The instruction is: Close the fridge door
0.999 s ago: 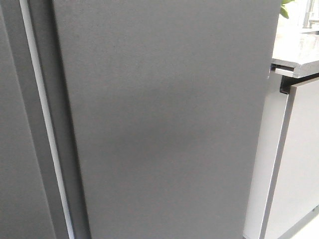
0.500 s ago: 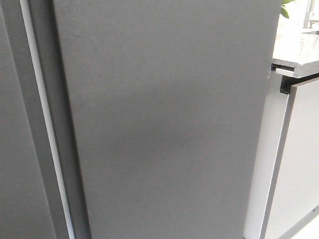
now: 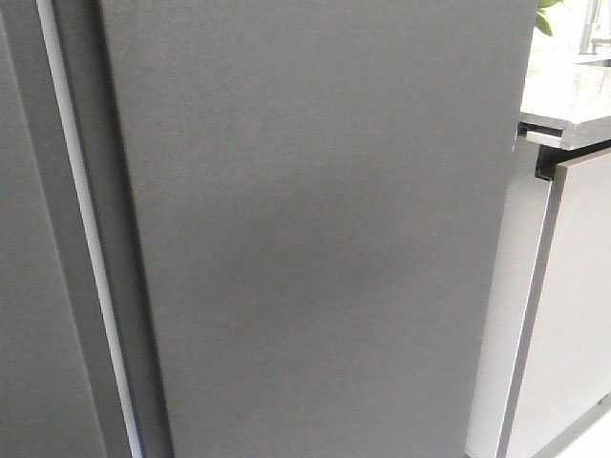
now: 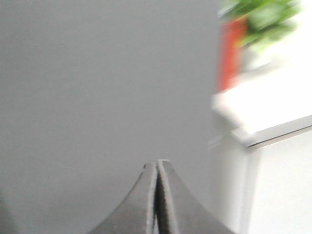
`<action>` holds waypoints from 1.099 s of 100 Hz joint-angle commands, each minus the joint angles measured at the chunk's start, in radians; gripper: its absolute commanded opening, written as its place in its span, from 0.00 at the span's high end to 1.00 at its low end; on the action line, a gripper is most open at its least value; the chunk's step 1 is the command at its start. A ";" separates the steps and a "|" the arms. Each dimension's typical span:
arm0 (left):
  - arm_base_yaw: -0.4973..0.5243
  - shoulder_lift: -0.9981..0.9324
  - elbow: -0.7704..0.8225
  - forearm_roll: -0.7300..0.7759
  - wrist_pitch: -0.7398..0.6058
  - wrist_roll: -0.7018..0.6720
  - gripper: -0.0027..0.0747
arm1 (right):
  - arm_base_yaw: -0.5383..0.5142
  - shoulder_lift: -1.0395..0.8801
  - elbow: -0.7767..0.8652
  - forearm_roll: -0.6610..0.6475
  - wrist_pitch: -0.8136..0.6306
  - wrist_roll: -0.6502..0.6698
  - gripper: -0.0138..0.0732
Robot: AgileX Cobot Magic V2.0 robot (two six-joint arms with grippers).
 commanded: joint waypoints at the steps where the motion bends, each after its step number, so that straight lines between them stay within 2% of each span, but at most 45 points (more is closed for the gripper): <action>1: -0.003 -0.020 0.035 -0.006 -0.072 -0.005 0.99 | -0.061 -0.051 0.076 -0.009 -0.198 -0.011 0.89; 11: -0.003 -0.020 0.035 -0.006 -0.072 -0.005 0.99 | -0.111 -0.122 0.221 -0.009 -0.291 -0.011 0.89; 26: -0.003 -0.020 0.035 -0.006 -0.072 -0.005 0.99 | -0.130 -0.199 0.411 -0.009 -0.375 -0.011 0.89; 54: -0.003 -0.020 0.035 -0.006 -0.072 -0.005 0.99 | -0.130 -0.298 0.616 -0.002 -0.476 -0.011 0.89; 110: -0.003 -0.020 0.035 -0.006 -0.072 -0.005 0.99 | -0.130 -0.301 0.634 0.007 -0.456 -0.011 0.89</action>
